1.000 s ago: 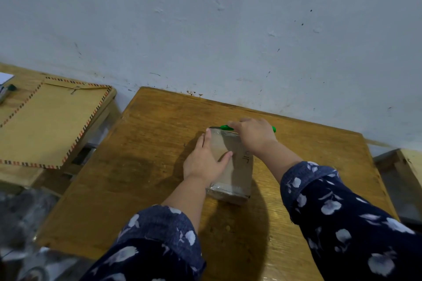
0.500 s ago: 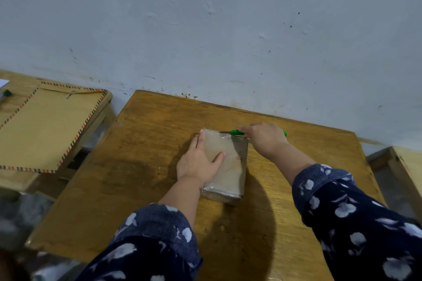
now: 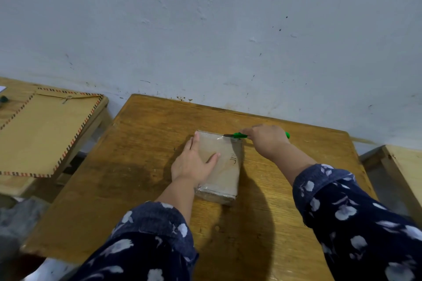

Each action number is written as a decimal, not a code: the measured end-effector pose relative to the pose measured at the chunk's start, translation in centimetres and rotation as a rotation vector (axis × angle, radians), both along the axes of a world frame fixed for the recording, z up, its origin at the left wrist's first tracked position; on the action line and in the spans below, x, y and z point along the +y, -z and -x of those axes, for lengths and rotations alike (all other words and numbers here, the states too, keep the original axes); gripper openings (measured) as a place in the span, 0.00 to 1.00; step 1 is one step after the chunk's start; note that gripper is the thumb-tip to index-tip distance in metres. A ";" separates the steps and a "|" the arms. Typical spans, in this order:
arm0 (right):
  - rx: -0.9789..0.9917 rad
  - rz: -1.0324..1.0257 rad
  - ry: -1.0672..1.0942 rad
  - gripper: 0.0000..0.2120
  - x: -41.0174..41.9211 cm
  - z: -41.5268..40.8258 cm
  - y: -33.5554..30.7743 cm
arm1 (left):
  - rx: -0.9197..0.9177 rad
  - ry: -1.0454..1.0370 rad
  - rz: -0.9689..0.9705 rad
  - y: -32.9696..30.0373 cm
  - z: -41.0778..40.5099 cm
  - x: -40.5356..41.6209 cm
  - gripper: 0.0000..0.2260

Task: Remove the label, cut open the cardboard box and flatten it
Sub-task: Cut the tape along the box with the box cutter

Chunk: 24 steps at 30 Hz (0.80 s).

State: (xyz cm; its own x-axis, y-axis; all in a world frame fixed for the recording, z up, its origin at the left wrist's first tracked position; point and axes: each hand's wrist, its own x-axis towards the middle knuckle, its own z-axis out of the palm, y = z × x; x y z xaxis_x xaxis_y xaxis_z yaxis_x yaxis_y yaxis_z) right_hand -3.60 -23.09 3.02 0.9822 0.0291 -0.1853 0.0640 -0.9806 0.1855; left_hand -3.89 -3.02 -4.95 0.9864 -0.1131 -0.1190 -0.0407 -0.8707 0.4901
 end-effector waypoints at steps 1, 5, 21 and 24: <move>0.001 0.010 0.004 0.28 -0.2 0.1 0.0 | 0.000 0.001 0.003 -0.1 0.0 0.0 0.40; -0.018 0.026 0.004 0.27 -0.8 0.8 0.0 | -0.001 -0.004 0.000 -0.3 0.1 -0.1 0.40; -0.025 -0.130 0.222 0.20 -4.2 4.0 0.2 | -0.009 0.006 -0.006 -0.3 -0.1 0.0 0.40; -0.057 -0.280 0.313 0.18 -3.7 4.6 0.5 | 0.001 0.014 -0.012 -0.2 -0.2 0.2 0.39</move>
